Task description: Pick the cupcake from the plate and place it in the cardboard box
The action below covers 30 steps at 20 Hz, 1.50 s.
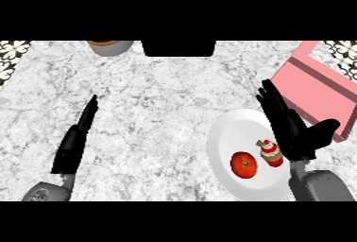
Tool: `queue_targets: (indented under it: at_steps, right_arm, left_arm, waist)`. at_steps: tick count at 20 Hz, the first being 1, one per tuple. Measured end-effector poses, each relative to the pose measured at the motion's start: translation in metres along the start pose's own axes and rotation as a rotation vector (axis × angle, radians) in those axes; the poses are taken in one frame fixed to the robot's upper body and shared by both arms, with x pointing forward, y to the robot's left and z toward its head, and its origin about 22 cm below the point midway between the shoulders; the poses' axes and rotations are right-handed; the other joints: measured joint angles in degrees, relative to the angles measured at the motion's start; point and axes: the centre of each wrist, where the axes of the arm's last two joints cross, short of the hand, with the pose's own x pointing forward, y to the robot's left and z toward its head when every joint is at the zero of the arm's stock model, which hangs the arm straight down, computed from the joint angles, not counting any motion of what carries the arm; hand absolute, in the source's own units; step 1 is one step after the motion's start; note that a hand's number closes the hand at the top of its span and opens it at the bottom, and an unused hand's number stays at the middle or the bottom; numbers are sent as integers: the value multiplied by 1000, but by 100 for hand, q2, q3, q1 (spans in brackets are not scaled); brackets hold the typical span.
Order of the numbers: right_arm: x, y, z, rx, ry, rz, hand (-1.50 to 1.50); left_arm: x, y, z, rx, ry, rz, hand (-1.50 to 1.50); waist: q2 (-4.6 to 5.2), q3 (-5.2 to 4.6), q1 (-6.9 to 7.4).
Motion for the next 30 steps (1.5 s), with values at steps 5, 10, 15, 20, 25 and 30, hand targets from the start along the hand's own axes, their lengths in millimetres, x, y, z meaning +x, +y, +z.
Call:
queue_targets:
  at_steps: [5, 10, 15, 20, 25, 30]
  right_arm:
    - [13, -26, -19, -57, 234, 203, -150]
    - [42, -76, -27, -225, 301, 640, -150]
    - [87, -50, -37, -143, 214, 827, -150]
    - [115, -23, -52, 28, 356, 1013, -150]
    - [118, -6, -65, 176, 615, 1267, -150]
    - [110, 11, -85, 320, 769, 1362, -150]
  left_arm:
    - [7, 15, -2, 28, 49, 113, 0]
    - [11, 28, -2, 35, 127, 248, 0]
    - [22, 55, -3, 37, 186, 329, 0]
    - [30, 64, -8, 27, 197, 348, 0]
    - [35, 63, -10, 1, 189, 358, 0]
    - [42, 64, -12, -5, 186, 362, 0]
  waist:
    - [-5, -10, 161]
    - [-25, -35, 236]
    - [-42, -6, 141]
    - [-24, -8, 188]
    - [6, -18, 330]
    - [17, -13, 358]
